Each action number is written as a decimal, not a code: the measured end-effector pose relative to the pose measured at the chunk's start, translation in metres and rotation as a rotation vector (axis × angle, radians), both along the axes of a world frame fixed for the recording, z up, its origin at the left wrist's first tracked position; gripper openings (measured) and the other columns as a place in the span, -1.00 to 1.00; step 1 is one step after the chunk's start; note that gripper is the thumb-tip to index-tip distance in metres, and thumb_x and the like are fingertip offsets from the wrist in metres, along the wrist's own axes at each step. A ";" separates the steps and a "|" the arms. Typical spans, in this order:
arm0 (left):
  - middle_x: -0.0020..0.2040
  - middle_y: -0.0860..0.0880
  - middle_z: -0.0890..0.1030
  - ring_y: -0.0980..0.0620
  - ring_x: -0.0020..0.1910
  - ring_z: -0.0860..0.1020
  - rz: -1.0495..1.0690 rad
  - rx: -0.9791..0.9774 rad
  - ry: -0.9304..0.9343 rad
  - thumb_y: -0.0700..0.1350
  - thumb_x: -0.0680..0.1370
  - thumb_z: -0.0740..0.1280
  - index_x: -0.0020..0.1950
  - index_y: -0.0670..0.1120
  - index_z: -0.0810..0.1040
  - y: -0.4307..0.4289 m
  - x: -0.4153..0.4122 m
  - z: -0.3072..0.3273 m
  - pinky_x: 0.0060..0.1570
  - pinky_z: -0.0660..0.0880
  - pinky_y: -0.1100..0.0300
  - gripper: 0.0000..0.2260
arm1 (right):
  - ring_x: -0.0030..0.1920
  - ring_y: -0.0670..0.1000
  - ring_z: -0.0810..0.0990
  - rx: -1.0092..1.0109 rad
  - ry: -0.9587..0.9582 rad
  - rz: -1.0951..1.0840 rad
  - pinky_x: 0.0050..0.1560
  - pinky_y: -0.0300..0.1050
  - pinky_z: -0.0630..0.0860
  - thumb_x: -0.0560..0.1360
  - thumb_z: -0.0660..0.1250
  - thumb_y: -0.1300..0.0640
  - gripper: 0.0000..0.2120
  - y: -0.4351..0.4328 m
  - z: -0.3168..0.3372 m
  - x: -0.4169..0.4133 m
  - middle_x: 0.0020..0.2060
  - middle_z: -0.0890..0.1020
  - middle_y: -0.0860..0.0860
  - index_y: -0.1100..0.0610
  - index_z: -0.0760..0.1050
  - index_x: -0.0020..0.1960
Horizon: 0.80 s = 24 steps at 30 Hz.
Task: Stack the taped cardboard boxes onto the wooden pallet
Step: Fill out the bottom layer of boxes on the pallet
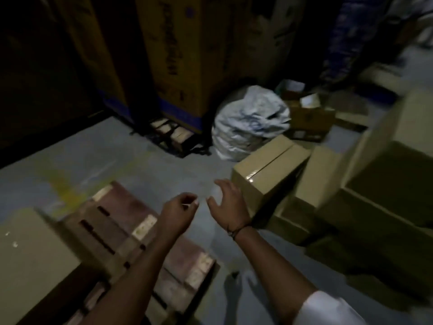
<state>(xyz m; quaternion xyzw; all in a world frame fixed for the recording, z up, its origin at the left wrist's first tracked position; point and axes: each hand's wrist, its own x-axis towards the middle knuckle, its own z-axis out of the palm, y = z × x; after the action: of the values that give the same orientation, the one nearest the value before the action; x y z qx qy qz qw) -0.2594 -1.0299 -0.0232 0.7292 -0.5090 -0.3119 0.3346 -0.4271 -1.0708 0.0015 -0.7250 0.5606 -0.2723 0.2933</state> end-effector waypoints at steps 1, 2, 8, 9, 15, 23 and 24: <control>0.01 0.12 0.70 0.16 -0.06 0.66 -0.042 -0.013 -0.016 0.17 0.54 0.40 0.14 0.09 0.68 -0.008 -0.025 0.008 0.04 0.61 0.08 -0.74 | 0.36 0.13 0.43 -0.013 0.003 -0.063 0.40 0.00 0.36 0.51 0.39 -0.01 -0.52 -0.004 0.006 -0.029 0.33 0.51 0.09 0.12 0.49 0.38; 0.01 0.14 0.69 0.20 -0.07 0.65 -0.092 -0.028 -0.029 0.16 0.56 0.40 0.15 0.10 0.67 -0.015 -0.048 0.017 0.00 0.59 0.13 -0.76 | 0.35 0.13 0.44 -0.023 0.011 -0.121 0.39 0.00 0.36 0.50 0.40 0.00 -0.52 -0.005 0.013 -0.055 0.32 0.51 0.08 0.11 0.49 0.38; -0.02 0.17 0.69 0.27 -0.09 0.63 -0.291 -0.044 -0.031 0.11 0.57 0.40 0.11 0.10 0.69 -0.056 -0.149 0.039 -0.06 0.58 0.19 -0.82 | 0.35 0.10 0.41 -0.042 -0.038 -0.358 0.36 -0.02 0.40 0.52 0.41 0.05 -0.57 -0.004 0.030 -0.163 0.33 0.49 0.05 0.09 0.49 0.37; -0.02 0.16 0.70 0.24 -0.07 0.64 -0.309 -0.050 -0.021 0.10 0.57 0.41 0.11 0.09 0.69 -0.066 -0.163 0.039 -0.03 0.61 0.14 -0.82 | 0.36 0.09 0.41 -0.049 -0.041 -0.392 0.36 -0.03 0.40 0.52 0.40 0.05 -0.57 -0.005 0.032 -0.177 0.34 0.48 0.04 0.08 0.48 0.38; -0.06 0.26 0.66 0.36 -0.08 0.60 -0.460 -0.129 0.090 0.08 0.59 0.40 0.11 0.13 0.68 -0.143 -0.263 0.053 -0.15 0.47 0.40 -0.86 | 0.38 0.05 0.38 -0.203 0.012 -0.541 0.39 0.01 0.40 0.53 0.38 0.01 -0.56 -0.050 0.057 -0.272 0.36 0.46 0.00 0.04 0.47 0.39; -0.02 0.21 0.65 0.36 -0.05 0.56 -0.645 -0.245 0.199 0.07 0.60 0.38 0.15 0.09 0.66 -0.231 -0.405 0.110 -0.14 0.47 0.34 -0.84 | 0.43 0.08 0.31 -0.312 0.142 -0.784 0.40 0.09 0.38 0.54 0.39 -0.01 -0.55 -0.118 0.107 -0.395 0.40 0.43 0.04 0.03 0.46 0.40; -0.01 0.20 0.65 0.33 -0.04 0.58 -0.666 -0.241 0.206 0.07 0.60 0.39 0.15 0.08 0.65 -0.238 -0.419 0.115 -0.12 0.49 0.31 -0.83 | 0.43 0.08 0.31 -0.316 0.149 -0.822 0.39 0.11 0.39 0.54 0.38 -0.04 -0.55 -0.124 0.110 -0.409 0.39 0.44 0.04 0.02 0.46 0.40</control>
<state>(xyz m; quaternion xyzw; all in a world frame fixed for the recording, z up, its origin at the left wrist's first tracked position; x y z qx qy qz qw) -0.6784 -1.2676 0.0917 0.4437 -0.7151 -0.4134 0.3478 -0.8359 -1.1943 0.1114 -0.4957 0.7733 -0.3954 0.0052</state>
